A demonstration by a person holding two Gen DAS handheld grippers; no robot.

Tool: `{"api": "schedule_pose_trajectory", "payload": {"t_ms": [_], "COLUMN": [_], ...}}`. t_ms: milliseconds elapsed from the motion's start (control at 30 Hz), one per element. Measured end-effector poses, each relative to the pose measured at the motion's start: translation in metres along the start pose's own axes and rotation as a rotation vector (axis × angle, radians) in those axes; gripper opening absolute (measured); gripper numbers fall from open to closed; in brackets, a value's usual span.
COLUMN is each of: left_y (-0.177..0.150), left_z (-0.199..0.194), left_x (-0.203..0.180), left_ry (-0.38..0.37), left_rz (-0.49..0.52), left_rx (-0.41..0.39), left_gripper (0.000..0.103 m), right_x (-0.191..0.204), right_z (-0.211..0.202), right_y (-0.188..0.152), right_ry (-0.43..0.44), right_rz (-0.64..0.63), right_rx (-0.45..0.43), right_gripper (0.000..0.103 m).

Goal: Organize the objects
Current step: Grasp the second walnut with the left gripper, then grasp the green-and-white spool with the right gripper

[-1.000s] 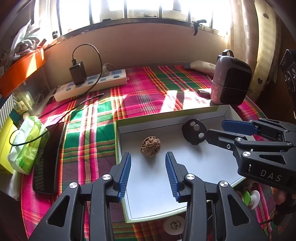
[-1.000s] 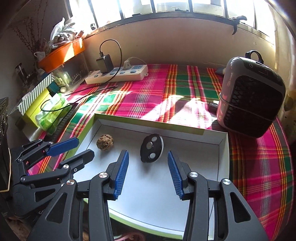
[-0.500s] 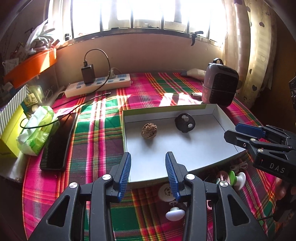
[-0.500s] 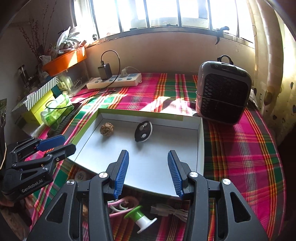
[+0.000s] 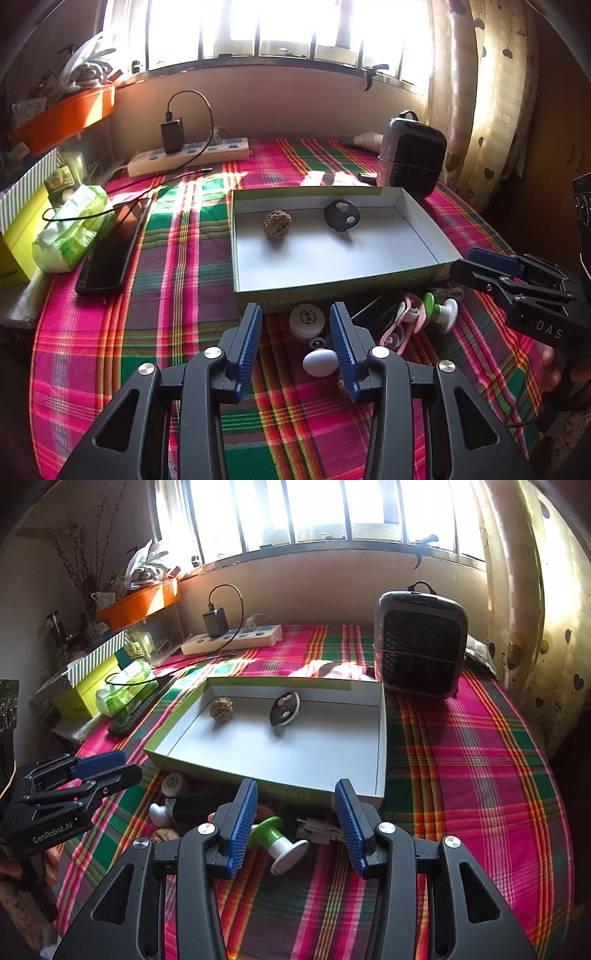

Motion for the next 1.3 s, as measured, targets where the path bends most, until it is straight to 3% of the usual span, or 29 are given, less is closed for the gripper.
{"api": "schedule_pose_trajectory", "payload": {"t_ms": [500, 1100, 1300], "left_y": [-0.033, -0.043, -0.046], "left_z": [0.0, 0.021, 0.025], "left_x": [-0.03, -0.044, -0.044], "left_ry": [-0.105, -0.11, -0.107], "left_rz": [0.059, 0.076, 0.073], "left_rx": [0.06, 0.12, 0.132], "left_gripper": [0.037, 0.037, 0.037], "right_x": [0.004, 0.006, 0.01], "right_z": [0.001, 0.016, 0.02], "right_y": [-0.028, -0.04, -0.039], "right_ry": [0.032, 0.048, 0.053], "right_rz": [-0.035, -0.06, -0.057], "right_rx": [0.037, 0.097, 0.11], "right_gripper": [0.045, 0.046, 0.05]}}
Point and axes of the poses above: each gripper's, at about its wrist camera, not at the fingertips, and z roughly the way its jaws point, x to its left, y to its top, the point moved 6 cm from there along z, roughly the way its jaws point, and after that the axes turned 2 degrees about -x, right-handed, at the moved point
